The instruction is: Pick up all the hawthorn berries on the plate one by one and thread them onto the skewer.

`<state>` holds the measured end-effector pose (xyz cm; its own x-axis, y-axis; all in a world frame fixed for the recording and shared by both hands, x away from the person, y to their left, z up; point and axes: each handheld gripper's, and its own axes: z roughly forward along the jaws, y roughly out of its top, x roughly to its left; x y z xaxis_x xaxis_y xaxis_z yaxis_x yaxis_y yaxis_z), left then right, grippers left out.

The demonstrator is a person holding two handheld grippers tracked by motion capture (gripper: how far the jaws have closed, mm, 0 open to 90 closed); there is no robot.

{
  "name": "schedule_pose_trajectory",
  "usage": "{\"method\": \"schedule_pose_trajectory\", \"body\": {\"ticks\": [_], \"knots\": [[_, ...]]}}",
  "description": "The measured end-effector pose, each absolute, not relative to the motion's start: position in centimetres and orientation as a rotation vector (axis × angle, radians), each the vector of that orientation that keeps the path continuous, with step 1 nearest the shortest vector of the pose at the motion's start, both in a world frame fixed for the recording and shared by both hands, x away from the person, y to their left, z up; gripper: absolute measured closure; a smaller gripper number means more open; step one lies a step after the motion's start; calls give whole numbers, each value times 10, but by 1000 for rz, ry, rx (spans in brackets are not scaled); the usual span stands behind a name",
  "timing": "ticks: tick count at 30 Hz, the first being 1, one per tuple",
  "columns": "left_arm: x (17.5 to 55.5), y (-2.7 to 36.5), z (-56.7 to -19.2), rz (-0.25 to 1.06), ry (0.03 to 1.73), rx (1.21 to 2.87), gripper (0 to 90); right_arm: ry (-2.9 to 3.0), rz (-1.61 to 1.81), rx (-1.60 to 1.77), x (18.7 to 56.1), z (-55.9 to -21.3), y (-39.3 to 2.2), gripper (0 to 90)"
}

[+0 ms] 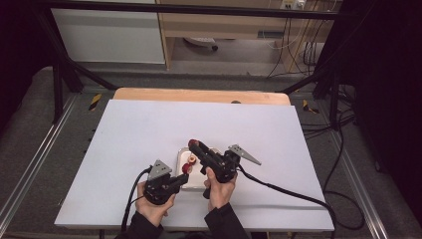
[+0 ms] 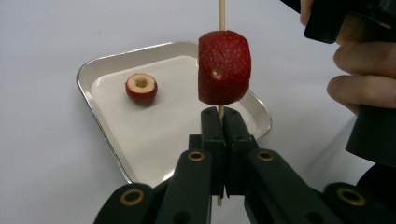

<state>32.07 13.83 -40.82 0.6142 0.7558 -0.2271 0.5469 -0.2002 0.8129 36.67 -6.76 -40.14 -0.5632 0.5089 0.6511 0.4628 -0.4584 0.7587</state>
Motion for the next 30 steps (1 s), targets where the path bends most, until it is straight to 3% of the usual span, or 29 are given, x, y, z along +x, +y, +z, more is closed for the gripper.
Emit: {"method": "schedule_pose_trajectory", "body": {"ticks": [30], "knots": [[321, 133, -410, 303, 1001, 1916, 891, 1655, 2168, 1379, 358, -398, -69, 638]]}}
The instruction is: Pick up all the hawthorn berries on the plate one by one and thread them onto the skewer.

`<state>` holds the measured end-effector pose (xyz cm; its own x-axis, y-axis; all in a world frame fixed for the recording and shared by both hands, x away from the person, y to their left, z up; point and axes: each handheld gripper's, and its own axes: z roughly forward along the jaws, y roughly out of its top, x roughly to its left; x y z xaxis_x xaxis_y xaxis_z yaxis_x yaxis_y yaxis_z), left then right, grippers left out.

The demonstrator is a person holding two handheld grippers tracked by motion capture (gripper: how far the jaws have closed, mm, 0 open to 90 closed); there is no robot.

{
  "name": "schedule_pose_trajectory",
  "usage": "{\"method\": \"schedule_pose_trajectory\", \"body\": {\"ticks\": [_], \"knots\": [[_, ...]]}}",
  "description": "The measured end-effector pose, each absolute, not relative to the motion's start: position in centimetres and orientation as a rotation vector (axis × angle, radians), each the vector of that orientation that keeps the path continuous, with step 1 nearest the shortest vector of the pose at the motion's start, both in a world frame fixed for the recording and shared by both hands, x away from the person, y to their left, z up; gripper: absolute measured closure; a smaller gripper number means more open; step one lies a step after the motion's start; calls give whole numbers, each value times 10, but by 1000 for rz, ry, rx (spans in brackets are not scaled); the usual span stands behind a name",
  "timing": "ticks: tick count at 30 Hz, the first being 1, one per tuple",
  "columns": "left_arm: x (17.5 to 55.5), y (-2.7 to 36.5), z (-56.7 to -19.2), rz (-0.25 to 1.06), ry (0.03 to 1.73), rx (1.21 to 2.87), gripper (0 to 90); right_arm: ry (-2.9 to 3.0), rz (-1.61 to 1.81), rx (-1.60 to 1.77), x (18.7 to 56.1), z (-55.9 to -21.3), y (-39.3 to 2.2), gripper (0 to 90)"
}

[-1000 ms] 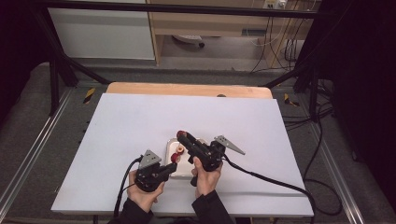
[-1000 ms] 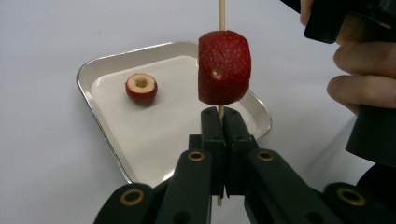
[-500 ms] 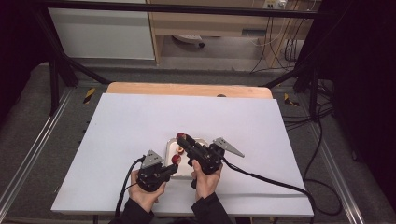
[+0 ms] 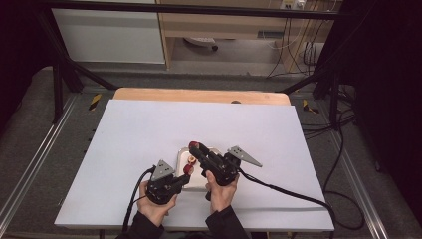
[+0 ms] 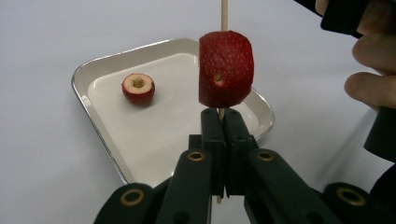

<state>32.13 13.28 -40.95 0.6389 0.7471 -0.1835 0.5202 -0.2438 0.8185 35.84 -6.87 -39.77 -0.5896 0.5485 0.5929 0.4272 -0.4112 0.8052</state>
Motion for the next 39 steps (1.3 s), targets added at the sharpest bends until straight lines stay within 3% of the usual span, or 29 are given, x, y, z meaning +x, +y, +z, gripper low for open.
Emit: {"method": "schedule_pose_trajectory", "body": {"ticks": [7, 12, 26, 31, 39], "knots": [[321, 137, -408, 263, 1009, 1874, 891, 1606, 2157, 1384, 355, -400, -70, 640], [320, 136, -403, 360, 973, 1916, 892, 1613, 2192, 1420, 363, -400, -71, 638], [321, 144, -395, 429, 963, 1925, 893, 1551, 2252, 1492, 377, -403, -70, 637], [324, 141, -420, 338, 971, 2002, 893, 1369, 2263, 1499, 386, -386, -90, 638], [319, 132, -404, 283, 942, 2015, 889, 1535, 2209, 1413, 393, -379, -100, 632]]}}
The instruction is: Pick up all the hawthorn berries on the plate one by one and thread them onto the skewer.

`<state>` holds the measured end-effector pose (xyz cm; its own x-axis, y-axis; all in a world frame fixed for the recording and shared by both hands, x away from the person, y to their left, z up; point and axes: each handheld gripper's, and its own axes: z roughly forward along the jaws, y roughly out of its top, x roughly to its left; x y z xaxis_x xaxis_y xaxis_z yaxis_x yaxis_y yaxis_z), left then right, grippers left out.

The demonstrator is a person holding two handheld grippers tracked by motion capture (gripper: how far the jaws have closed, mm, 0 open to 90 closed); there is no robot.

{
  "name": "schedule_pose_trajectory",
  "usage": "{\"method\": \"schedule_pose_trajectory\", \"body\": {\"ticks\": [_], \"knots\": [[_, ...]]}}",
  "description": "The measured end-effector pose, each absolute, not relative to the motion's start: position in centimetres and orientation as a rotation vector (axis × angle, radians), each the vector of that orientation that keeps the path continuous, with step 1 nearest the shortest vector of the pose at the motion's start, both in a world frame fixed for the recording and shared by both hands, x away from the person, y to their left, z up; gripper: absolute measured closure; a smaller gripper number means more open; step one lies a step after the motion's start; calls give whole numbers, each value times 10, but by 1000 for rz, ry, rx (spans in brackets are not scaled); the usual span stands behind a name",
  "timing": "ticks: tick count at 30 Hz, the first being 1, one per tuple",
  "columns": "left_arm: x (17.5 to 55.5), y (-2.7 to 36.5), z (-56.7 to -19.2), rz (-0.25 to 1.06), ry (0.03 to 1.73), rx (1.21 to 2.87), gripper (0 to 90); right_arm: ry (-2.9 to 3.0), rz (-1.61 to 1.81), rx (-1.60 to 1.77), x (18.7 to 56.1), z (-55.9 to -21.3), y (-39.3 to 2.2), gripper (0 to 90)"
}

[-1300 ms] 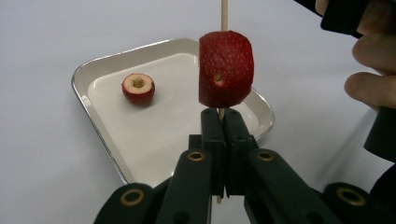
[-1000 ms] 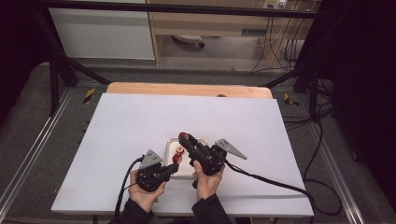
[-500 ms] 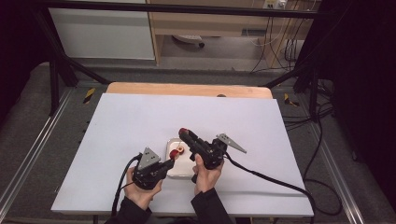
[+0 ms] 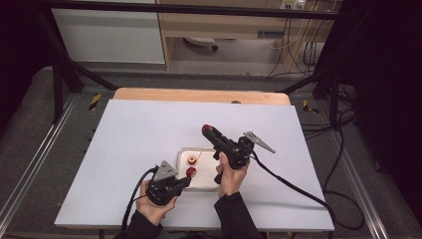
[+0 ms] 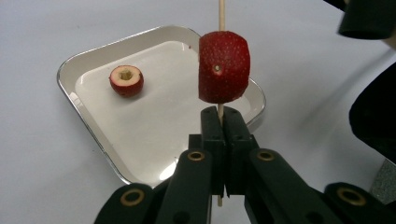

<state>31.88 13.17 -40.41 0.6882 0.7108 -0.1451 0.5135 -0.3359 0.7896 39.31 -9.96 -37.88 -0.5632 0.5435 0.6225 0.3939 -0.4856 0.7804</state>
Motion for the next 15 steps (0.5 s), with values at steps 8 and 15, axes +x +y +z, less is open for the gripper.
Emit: {"method": "schedule_pose_trajectory", "body": {"ticks": [8, 15], "knots": [[322, 140, -400, 269, 987, 1972, 889, 1653, 2186, 1275, 394, -385, -99, 629], [324, 141, -401, 260, 1004, 1970, 888, 1676, 2170, 1242, 392, -392, -95, 628]]}}
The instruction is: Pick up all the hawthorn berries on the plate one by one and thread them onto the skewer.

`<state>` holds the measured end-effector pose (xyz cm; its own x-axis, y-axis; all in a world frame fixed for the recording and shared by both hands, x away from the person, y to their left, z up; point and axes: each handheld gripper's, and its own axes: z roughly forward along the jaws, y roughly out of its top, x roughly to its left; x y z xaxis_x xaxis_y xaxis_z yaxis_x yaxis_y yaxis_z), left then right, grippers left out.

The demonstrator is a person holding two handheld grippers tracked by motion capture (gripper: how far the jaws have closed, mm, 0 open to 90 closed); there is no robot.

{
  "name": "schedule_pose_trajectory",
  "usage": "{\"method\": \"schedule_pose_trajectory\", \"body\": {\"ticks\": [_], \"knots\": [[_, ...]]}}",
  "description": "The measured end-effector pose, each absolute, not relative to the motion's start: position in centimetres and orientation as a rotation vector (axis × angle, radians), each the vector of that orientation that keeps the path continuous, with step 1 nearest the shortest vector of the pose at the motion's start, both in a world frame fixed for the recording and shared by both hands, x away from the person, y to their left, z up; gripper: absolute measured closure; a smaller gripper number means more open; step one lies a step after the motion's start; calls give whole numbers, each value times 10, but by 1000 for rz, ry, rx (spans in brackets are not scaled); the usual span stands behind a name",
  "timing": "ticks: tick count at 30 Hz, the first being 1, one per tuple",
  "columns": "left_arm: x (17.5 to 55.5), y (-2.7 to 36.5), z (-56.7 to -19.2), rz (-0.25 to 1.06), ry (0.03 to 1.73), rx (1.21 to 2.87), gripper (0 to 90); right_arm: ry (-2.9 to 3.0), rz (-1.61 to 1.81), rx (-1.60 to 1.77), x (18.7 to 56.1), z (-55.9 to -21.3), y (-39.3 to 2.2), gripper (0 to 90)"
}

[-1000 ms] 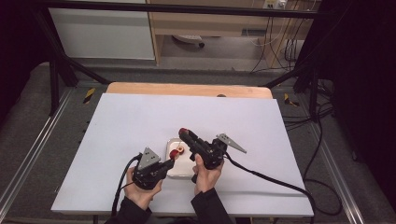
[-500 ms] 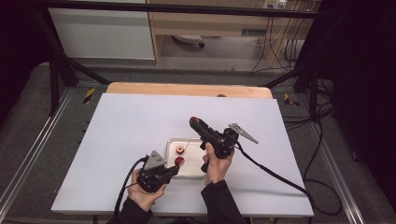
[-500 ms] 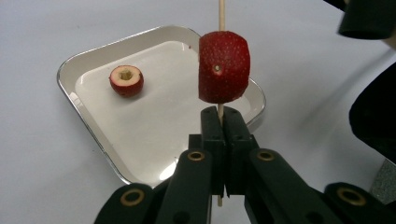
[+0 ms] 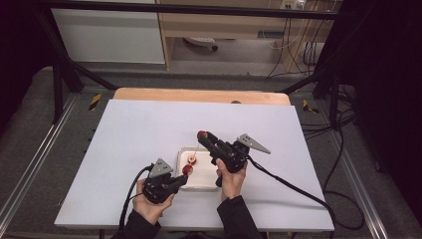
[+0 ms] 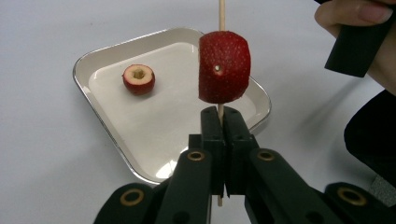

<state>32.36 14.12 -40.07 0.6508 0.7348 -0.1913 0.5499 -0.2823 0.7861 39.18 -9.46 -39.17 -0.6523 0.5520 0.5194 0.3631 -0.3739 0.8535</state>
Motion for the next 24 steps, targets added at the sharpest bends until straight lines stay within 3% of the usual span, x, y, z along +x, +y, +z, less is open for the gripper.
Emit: {"method": "schedule_pose_trajectory", "body": {"ticks": [24], "knots": [[324, 141, -401, 254, 1013, 1955, 889, 1647, 2219, 1226, 388, -399, -89, 628]]}}
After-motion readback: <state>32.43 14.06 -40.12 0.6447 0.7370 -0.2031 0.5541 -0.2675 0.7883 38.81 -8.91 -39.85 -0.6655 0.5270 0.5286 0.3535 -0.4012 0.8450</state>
